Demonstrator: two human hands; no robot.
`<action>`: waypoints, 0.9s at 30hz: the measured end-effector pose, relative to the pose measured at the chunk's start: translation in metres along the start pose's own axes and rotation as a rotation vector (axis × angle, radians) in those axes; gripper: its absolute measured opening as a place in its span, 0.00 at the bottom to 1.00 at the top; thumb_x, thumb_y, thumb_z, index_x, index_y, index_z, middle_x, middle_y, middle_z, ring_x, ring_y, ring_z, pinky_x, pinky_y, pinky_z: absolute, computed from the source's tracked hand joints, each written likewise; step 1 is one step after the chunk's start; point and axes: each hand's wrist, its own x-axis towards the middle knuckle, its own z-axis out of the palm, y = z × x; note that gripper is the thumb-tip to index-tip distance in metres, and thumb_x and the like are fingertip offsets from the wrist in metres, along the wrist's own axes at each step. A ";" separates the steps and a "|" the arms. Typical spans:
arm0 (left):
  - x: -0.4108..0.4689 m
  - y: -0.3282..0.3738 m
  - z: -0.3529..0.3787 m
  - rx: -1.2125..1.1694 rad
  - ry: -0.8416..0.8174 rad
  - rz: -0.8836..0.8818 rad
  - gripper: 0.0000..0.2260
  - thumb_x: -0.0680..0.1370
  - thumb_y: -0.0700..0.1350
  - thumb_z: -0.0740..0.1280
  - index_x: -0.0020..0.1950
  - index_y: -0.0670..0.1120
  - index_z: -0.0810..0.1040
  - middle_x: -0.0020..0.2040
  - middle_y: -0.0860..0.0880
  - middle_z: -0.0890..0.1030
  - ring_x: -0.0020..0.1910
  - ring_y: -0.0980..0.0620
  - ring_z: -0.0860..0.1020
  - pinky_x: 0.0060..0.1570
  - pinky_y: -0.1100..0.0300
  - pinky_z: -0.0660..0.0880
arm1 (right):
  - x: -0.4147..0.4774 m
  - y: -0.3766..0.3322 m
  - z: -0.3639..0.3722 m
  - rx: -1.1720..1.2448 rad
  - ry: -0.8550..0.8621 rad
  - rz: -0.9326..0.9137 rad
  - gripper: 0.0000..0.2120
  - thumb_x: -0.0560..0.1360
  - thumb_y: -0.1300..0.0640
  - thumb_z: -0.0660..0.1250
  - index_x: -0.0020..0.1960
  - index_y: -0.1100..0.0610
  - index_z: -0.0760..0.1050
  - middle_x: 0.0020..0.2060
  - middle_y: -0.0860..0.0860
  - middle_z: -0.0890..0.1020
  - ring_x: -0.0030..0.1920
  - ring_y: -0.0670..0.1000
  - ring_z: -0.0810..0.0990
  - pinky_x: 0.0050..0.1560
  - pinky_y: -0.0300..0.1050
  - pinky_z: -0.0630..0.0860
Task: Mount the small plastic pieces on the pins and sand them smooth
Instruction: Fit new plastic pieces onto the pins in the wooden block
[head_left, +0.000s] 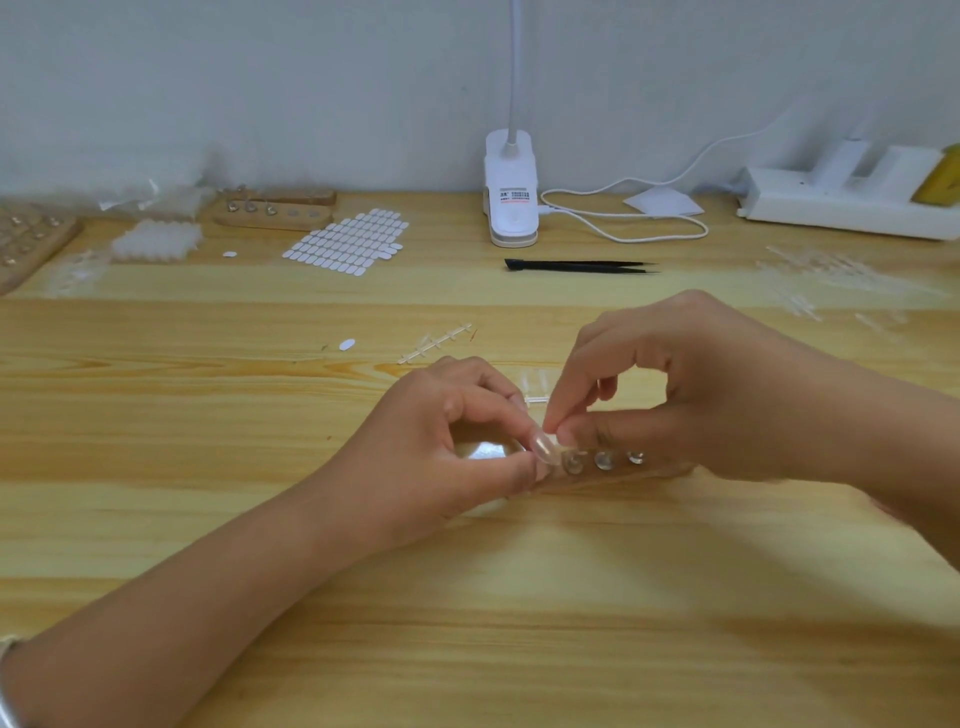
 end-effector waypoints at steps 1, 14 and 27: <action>0.000 0.000 0.000 0.001 -0.001 -0.001 0.05 0.68 0.40 0.78 0.41 0.50 0.87 0.43 0.53 0.80 0.47 0.53 0.78 0.48 0.69 0.70 | -0.001 -0.001 0.000 -0.009 -0.014 0.002 0.02 0.70 0.51 0.75 0.42 0.47 0.86 0.36 0.40 0.81 0.45 0.48 0.78 0.45 0.37 0.73; -0.001 -0.006 0.004 0.094 0.040 0.047 0.05 0.70 0.44 0.78 0.41 0.52 0.85 0.45 0.55 0.79 0.52 0.52 0.78 0.54 0.60 0.71 | 0.000 -0.013 -0.002 -0.230 -0.038 -0.047 0.10 0.71 0.42 0.70 0.45 0.45 0.86 0.41 0.39 0.81 0.50 0.44 0.75 0.51 0.40 0.72; -0.004 -0.005 0.013 0.586 -0.043 0.143 0.28 0.74 0.61 0.60 0.69 0.49 0.74 0.65 0.57 0.72 0.66 0.59 0.66 0.67 0.63 0.61 | 0.011 0.044 -0.001 -0.007 0.106 0.306 0.11 0.69 0.51 0.79 0.50 0.46 0.85 0.41 0.43 0.83 0.44 0.41 0.78 0.51 0.42 0.76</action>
